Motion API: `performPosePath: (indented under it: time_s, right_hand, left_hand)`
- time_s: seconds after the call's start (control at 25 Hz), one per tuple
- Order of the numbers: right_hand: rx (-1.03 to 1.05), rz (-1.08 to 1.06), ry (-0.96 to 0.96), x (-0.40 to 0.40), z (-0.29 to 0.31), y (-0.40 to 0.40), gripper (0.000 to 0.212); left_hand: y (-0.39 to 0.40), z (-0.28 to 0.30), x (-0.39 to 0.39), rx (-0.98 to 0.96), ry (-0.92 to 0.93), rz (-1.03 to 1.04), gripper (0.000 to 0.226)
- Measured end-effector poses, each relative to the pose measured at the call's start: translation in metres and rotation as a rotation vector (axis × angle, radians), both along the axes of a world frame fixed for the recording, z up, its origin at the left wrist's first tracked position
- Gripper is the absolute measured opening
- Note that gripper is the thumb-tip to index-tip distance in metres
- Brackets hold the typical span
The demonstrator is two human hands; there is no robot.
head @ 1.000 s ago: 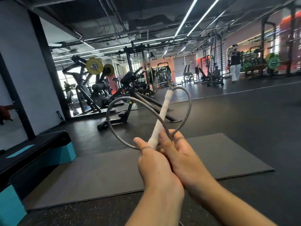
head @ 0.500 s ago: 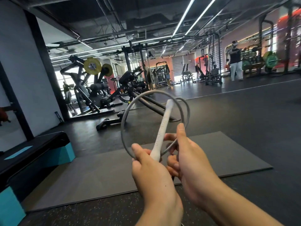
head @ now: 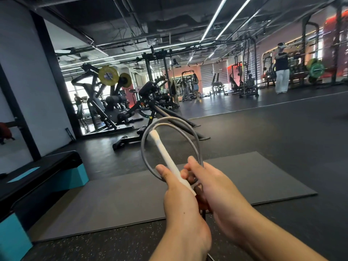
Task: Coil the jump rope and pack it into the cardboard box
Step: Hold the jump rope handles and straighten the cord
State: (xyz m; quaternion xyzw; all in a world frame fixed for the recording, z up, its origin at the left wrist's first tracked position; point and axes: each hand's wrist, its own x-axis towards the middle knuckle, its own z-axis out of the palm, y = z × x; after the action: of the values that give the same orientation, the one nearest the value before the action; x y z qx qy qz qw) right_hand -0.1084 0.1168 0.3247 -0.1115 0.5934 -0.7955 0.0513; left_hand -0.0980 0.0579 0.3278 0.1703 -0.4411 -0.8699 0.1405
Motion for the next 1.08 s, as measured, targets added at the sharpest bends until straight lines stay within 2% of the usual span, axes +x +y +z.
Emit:
performPosePath:
  time_s: [0.08, 0.24, 0.44, 0.56, 0.6, 0.64, 0.68, 0.72, 0.76, 0.8, 0.84, 0.88, 0.96, 1.04, 1.08]
  right_hand:
    - [0.054, 0.013, 0.084, 0.002, -0.006, -0.002, 0.029]
    - [0.075, -0.006, 0.185, 0.005, -0.012, -0.004, 0.021]
    - [0.232, -0.230, 0.357, -0.003, -0.025, -0.008, 0.019]
    - [0.251, -0.341, 0.307, -0.006, -0.030, -0.004, 0.031]
    - [0.269, -0.363, 0.301, -0.009, -0.029, 0.001, 0.036]
    - [0.302, -0.369, 0.302, -0.013, -0.026, 0.008, 0.040]
    - [0.344, -0.353, 0.305, -0.019, -0.023, 0.016, 0.042]
    - [0.413, -0.326, 0.313, -0.022, -0.018, 0.024, 0.043]
    - [0.503, -0.297, 0.336, -0.026, -0.014, 0.032, 0.042]
    - [0.607, -0.275, 0.369, -0.027, -0.009, 0.038, 0.041]
    - [0.700, -0.257, 0.400, -0.028, -0.006, 0.043, 0.039]
    - [0.769, -0.247, 0.431, -0.027, -0.001, 0.045, 0.035]
    - [0.837, -0.232, 0.476, -0.022, 0.008, 0.044, 0.024]
    - [0.807, -0.219, 0.486, -0.017, 0.015, 0.044, 0.015]
    - [0.765, -0.222, 0.495, -0.017, 0.016, 0.045, 0.012]
  left_hand:
    - [0.001, -0.001, -0.002, -0.023, 0.012, -0.007, 0.080]
    - [0.001, -0.005, -0.005, -0.067, 0.128, 0.005, 0.066]
    - [0.001, -0.019, -0.006, -0.178, 0.143, -0.007, 0.057]
    - [-0.004, -0.021, -0.003, -0.307, 0.058, 0.048, 0.026]
    - [-0.012, -0.018, -0.002, -0.318, 0.045, 0.066, 0.023]
    - [-0.023, -0.014, 0.001, -0.383, 0.048, 0.139, 0.047]
    - [-0.038, -0.011, 0.003, -0.479, 0.055, 0.263, 0.076]
    - [-0.054, -0.003, 0.007, -0.668, 0.131, 0.379, 0.091]
    - [-0.065, 0.012, 0.015, -0.957, 0.263, 0.417, 0.092]
    - [-0.071, 0.031, 0.022, -1.297, 0.406, 0.364, 0.083]
    - [-0.072, 0.048, 0.024, -1.608, 0.506, 0.242, 0.071]
    - [-0.069, 0.063, 0.021, -1.852, 0.531, 0.063, 0.059]
    - [-0.055, 0.082, 0.003, -2.080, 0.342, -0.297, 0.052]
    - [-0.043, 0.084, -0.013, -2.132, 0.158, -0.518, 0.063]
    - [-0.042, 0.079, -0.019, -2.120, 0.146, -0.557, 0.067]
